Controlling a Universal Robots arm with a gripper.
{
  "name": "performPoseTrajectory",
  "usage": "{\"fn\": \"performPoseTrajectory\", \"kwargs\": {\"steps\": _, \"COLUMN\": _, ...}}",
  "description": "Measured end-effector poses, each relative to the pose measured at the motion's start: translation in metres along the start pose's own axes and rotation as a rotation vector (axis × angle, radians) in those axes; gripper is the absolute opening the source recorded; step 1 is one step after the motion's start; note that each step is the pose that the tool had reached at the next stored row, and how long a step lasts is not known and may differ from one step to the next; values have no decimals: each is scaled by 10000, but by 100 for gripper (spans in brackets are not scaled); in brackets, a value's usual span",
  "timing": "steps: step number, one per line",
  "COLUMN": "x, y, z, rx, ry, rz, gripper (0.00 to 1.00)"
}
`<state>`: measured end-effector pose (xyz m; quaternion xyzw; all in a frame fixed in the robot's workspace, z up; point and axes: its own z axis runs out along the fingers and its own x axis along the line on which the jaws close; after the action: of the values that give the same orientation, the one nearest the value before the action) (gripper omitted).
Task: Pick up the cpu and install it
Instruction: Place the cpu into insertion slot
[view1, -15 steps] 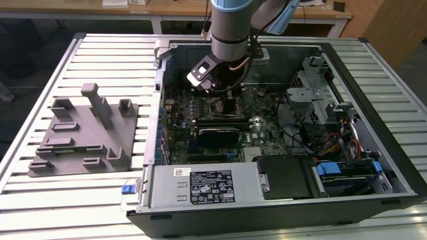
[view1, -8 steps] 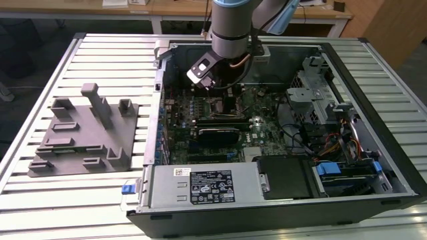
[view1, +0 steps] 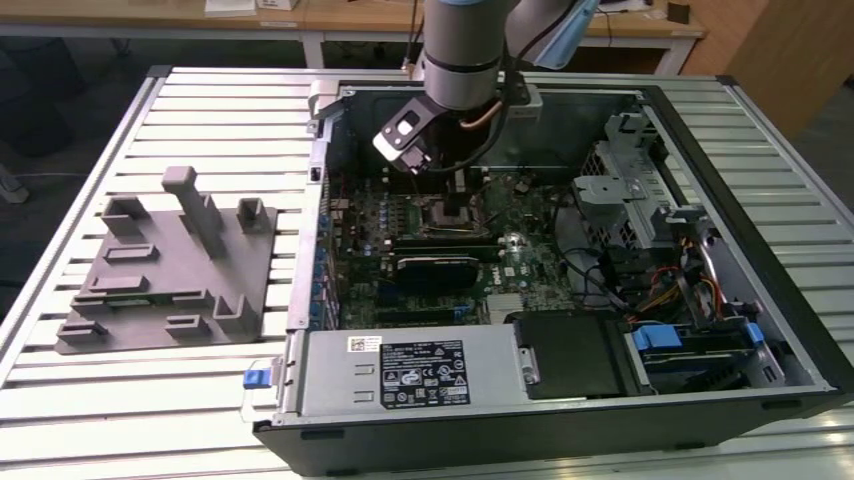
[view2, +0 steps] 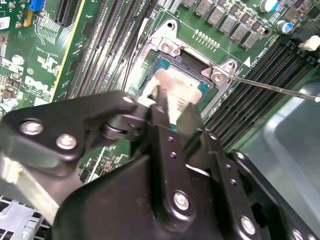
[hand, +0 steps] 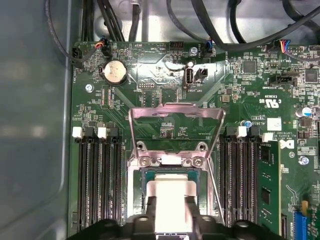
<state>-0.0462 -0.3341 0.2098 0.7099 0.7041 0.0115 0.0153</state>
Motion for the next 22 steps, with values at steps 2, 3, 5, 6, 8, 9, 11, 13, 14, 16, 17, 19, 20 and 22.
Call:
{"fn": "performPoseTrajectory", "kwargs": {"steps": 2, "x": 0, "y": 1, "z": -13, "rx": 8, "ry": -1, "rz": 0, "gripper": 29}}
{"fn": "performPoseTrajectory", "kwargs": {"steps": 3, "x": 0, "y": 1, "z": -20, "rx": 11, "ry": 0, "rz": 0, "gripper": 29}}
{"fn": "performPoseTrajectory", "kwargs": {"steps": 5, "x": 0, "y": 1, "z": -35, "rx": 21, "ry": 0, "rz": 0, "gripper": 17}}
{"fn": "performPoseTrajectory", "kwargs": {"steps": 6, "x": 0, "y": 2, "z": -42, "rx": 25, "ry": -1, "rz": -1, "gripper": 17}}
{"fn": "performPoseTrajectory", "kwargs": {"steps": 8, "x": 0, "y": 2, "z": -57, "rx": 37, "ry": -2, "rz": 0, "gripper": 11}}
{"fn": "performPoseTrajectory", "kwargs": {"steps": 9, "x": 0, "y": 2, "z": -64, "rx": 41, "ry": -1, "rz": 0, "gripper": 11}}
{"fn": "performPoseTrajectory", "kwargs": {"steps": 11, "x": 0, "y": 3, "z": -79, "rx": 52, "ry": 0, "rz": -1, "gripper": 11}}
{"fn": "performPoseTrajectory", "kwargs": {"steps": 13, "x": 0, "y": 4, "z": -92, "rx": 65, "ry": -1, "rz": 0, "gripper": 11}}
{"fn": "performPoseTrajectory", "kwargs": {"steps": 14, "x": 0, "y": 4, "z": -98, "rx": 70, "ry": 0, "rz": 0, "gripper": 11}}
{"fn": "performPoseTrajectory", "kwargs": {"steps": 16, "x": 0, "y": 4, "z": -113, "rx": 79, "ry": 0, "rz": 0, "gripper": 11}}
{"fn": "performPoseTrajectory", "kwargs": {"steps": 17, "x": -1, "y": 5, "z": -121, "rx": 86, "ry": -1, "rz": -1, "gripper": 11}}
{"fn": "performPoseTrajectory", "kwargs": {"steps": 19, "x": -1, "y": 5, "z": -137, "rx": 95, "ry": -2, "rz": 0, "gripper": 11}}
{"fn": "performPoseTrajectory", "kwargs": {"steps": 20, "x": -1, "y": 6, "z": -146, "rx": 98, "ry": -2, "rz": -1, "gripper": 11}}
{"fn": "performPoseTrajectory", "kwargs": {"steps": 22, "x": -1, "y": 6, "z": -160, "rx": 100, "ry": -1, "rz": 0, "gripper": 11}}
